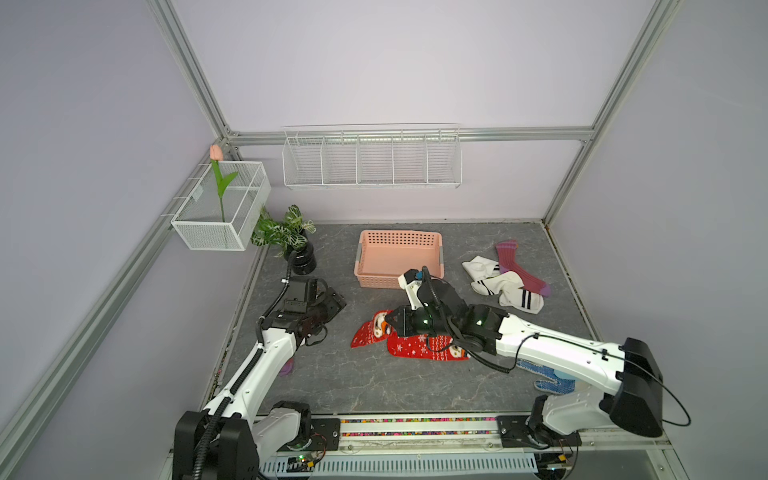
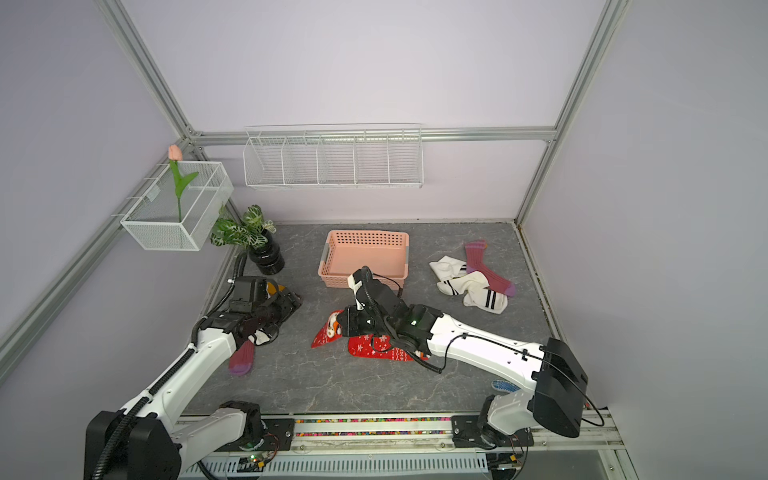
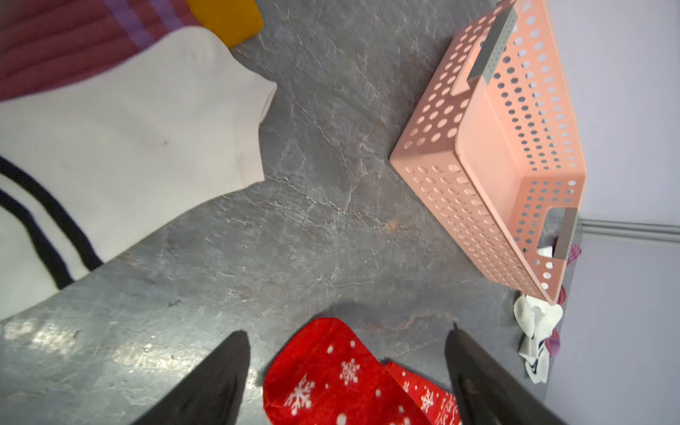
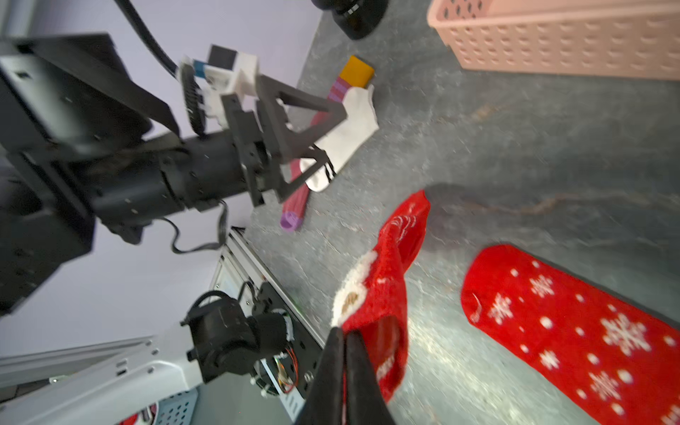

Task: Place the socks together as a pair
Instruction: Pick up the sock from the center of the board.

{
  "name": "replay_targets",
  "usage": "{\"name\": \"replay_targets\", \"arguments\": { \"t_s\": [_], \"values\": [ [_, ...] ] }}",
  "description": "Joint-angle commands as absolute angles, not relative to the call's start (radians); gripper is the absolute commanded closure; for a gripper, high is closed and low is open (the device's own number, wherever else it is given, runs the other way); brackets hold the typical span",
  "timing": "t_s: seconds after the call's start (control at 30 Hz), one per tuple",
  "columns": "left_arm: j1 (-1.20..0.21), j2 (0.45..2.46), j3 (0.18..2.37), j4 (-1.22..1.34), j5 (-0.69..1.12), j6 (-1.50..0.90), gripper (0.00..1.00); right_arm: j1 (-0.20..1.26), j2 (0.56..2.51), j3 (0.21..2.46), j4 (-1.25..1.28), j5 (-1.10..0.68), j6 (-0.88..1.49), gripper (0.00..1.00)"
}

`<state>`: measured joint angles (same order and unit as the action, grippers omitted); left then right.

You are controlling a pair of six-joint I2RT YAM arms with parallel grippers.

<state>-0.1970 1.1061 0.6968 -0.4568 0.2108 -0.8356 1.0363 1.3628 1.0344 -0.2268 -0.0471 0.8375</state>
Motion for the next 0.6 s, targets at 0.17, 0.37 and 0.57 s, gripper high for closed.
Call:
{"name": "replay_targets", "arguments": {
  "t_s": [0.17,0.37,0.57],
  "values": [
    [-0.204,1.114,0.584,-0.376,0.388,-0.769,0.21,0.963,1.279,0.959,-0.313,-0.076,0.813,0.93],
    [-0.255,1.161,0.551,-0.365,0.43,-0.723,0.23,0.948,1.265,0.974,-0.34,-0.103,0.789,0.93],
    [-0.332,1.243,0.554,-0.324,0.398,-0.709,0.31,0.943,1.267,0.976,-0.355,-0.115,0.778,0.93]
  ]
}}
